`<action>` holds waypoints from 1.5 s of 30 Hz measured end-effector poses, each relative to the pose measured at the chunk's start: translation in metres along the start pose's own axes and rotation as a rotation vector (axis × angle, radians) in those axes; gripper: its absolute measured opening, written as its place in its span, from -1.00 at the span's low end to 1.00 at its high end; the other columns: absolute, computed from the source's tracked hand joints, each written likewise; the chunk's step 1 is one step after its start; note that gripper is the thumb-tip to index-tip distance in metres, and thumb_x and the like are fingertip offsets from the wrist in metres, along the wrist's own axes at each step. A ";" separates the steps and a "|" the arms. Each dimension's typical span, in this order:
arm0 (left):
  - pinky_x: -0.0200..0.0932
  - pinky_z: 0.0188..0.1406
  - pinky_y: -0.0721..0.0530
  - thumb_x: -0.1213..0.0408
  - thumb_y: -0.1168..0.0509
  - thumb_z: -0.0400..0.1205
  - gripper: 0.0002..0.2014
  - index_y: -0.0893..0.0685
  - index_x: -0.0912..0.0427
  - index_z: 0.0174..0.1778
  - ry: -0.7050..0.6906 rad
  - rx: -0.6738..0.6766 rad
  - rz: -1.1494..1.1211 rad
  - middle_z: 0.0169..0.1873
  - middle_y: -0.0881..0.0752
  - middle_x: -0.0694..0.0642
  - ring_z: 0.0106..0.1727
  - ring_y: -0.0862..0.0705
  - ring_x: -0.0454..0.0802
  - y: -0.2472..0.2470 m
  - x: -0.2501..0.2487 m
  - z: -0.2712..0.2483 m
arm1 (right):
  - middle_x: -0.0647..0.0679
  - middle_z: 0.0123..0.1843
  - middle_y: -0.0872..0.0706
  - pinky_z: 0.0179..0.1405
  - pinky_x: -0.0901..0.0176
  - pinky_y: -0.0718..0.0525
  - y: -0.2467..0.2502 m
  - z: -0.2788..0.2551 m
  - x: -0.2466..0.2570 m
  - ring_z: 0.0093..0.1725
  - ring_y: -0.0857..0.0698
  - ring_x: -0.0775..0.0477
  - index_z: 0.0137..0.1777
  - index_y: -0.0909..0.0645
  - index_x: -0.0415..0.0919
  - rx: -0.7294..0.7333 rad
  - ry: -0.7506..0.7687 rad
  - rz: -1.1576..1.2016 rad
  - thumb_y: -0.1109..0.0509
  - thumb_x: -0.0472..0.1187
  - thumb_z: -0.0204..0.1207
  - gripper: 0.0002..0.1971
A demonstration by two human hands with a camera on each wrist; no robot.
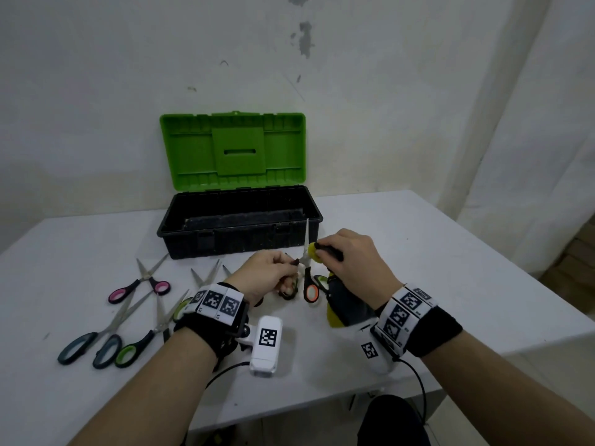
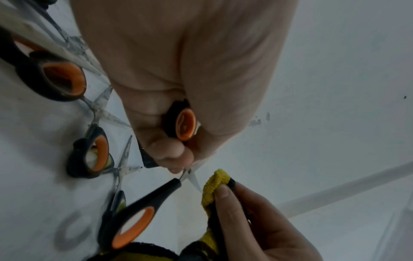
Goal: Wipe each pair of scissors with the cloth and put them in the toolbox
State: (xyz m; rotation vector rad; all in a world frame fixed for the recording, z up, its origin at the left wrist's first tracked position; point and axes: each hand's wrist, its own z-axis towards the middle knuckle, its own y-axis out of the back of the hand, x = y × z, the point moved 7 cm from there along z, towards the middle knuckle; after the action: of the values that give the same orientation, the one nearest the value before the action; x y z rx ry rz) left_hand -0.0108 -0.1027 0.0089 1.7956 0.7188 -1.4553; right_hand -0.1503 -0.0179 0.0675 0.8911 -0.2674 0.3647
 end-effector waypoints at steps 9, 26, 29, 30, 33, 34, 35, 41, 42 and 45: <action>-0.14 0.00 -0.67 0.33 -0.47 0.58 -0.94 -0.84 0.20 -0.08 -0.126 -0.145 -0.174 -0.24 -0.79 0.09 -0.18 -0.71 -0.07 0.009 -0.006 0.000 | -0.04 -0.18 -0.74 -0.21 0.39 -0.43 -0.003 0.001 0.000 -0.19 -0.68 -0.02 0.03 -0.78 -0.14 -0.019 -0.041 -0.024 -0.49 -0.17 0.51 -0.86; -0.31 -0.71 -0.36 0.10 -0.28 0.74 -0.73 -0.68 0.28 0.00 -0.135 -0.311 -0.341 -0.33 -0.54 0.09 -0.62 -0.45 -0.12 0.011 0.006 0.001 | 0.00 -0.09 -0.73 -0.13 0.21 -0.56 0.013 0.009 0.008 -0.11 -0.65 0.01 0.05 -0.75 -0.09 0.046 -0.072 -0.049 -0.45 -0.08 0.54 -0.83; -0.30 -0.70 -0.34 0.11 -0.32 0.72 -0.72 -0.65 0.31 -0.08 -0.167 -0.288 -0.322 -0.42 -0.49 0.10 -0.63 -0.43 -0.11 0.007 0.002 -0.001 | -0.05 -0.04 -0.74 -0.08 0.02 -0.66 0.006 0.007 0.020 -0.06 -0.69 -0.07 0.08 -0.75 -0.13 0.081 -0.023 -0.051 -0.45 -0.12 0.53 -0.82; -0.29 -0.69 -0.33 0.14 -0.33 0.71 -0.75 -0.63 0.30 -0.09 -0.177 -0.266 -0.325 -0.46 -0.48 0.07 -0.62 -0.42 -0.11 0.004 0.001 -0.001 | -0.06 -0.04 -0.74 -0.09 -0.03 -0.67 0.003 0.006 0.023 -0.06 -0.69 -0.10 0.08 -0.75 -0.14 0.084 -0.006 -0.053 -0.45 -0.13 0.53 -0.82; -0.27 -0.66 -0.33 0.22 -0.35 0.70 -0.85 -0.64 0.24 -0.06 -0.188 -0.223 -0.339 -0.54 -0.47 -0.01 -0.61 -0.39 -0.12 -0.001 -0.002 -0.003 | -0.07 -0.06 -0.73 -0.16 -0.12 -0.69 -0.003 0.004 0.027 -0.09 -0.70 -0.14 0.06 -0.75 -0.15 0.068 0.023 -0.054 -0.45 -0.15 0.53 -0.84; -0.26 -0.66 -0.34 0.23 -0.34 0.71 -0.87 -0.65 0.23 -0.07 -0.192 -0.232 -0.338 -0.56 -0.47 -0.01 -0.61 -0.39 -0.11 -0.001 -0.002 -0.004 | -0.07 -0.06 -0.72 -0.17 -0.13 -0.69 -0.004 0.004 0.026 -0.10 -0.70 -0.14 0.06 -0.75 -0.15 0.059 0.026 -0.051 -0.45 -0.16 0.53 -0.84; -0.26 -0.67 -0.34 0.24 -0.34 0.71 -0.88 -0.66 0.22 -0.08 -0.202 -0.248 -0.332 -0.57 -0.48 -0.01 -0.61 -0.39 -0.11 0.000 -0.003 -0.004 | -0.07 -0.06 -0.72 -0.18 -0.14 -0.69 -0.005 0.003 0.026 -0.10 -0.70 -0.15 0.07 -0.75 -0.15 0.053 0.030 -0.048 -0.45 -0.15 0.53 -0.83; -0.28 -0.71 -0.37 0.30 -0.33 0.71 -0.92 -0.66 0.19 -0.09 -0.289 -0.324 -0.324 -0.50 -0.54 0.02 -0.64 -0.41 -0.09 0.004 -0.009 -0.009 | -0.12 -0.06 -0.73 -0.15 -0.08 -0.69 0.000 0.006 0.021 -0.11 -0.70 -0.16 0.10 -0.77 -0.17 -0.039 -0.046 -0.018 -0.42 -0.17 0.57 -0.82; -0.28 -0.71 -0.37 0.31 -0.34 0.71 -0.93 -0.66 0.18 -0.09 -0.295 -0.335 -0.324 -0.50 -0.55 0.02 -0.64 -0.42 -0.09 0.005 -0.008 -0.009 | -0.11 -0.06 -0.72 -0.12 -0.04 -0.67 0.004 0.010 0.013 -0.10 -0.69 -0.15 0.10 -0.77 -0.16 -0.063 -0.096 -0.033 -0.40 -0.15 0.59 -0.81; -0.25 -0.70 -0.38 0.32 -0.34 0.70 -0.93 -0.65 0.15 -0.10 -0.316 -0.375 -0.314 -0.46 -0.59 0.02 -0.65 -0.43 -0.07 0.010 -0.006 -0.010 | -0.08 -0.06 -0.71 -0.08 0.05 -0.62 0.018 0.016 0.000 -0.07 -0.67 -0.13 0.12 -0.76 -0.12 -0.112 -0.169 -0.052 -0.38 -0.09 0.60 -0.79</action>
State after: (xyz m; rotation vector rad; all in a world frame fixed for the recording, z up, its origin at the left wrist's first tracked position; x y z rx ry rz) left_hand 0.0013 -0.1003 0.0177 1.1739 1.0581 -1.6284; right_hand -0.1594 -0.0209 0.0898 0.8177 -0.4154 0.2237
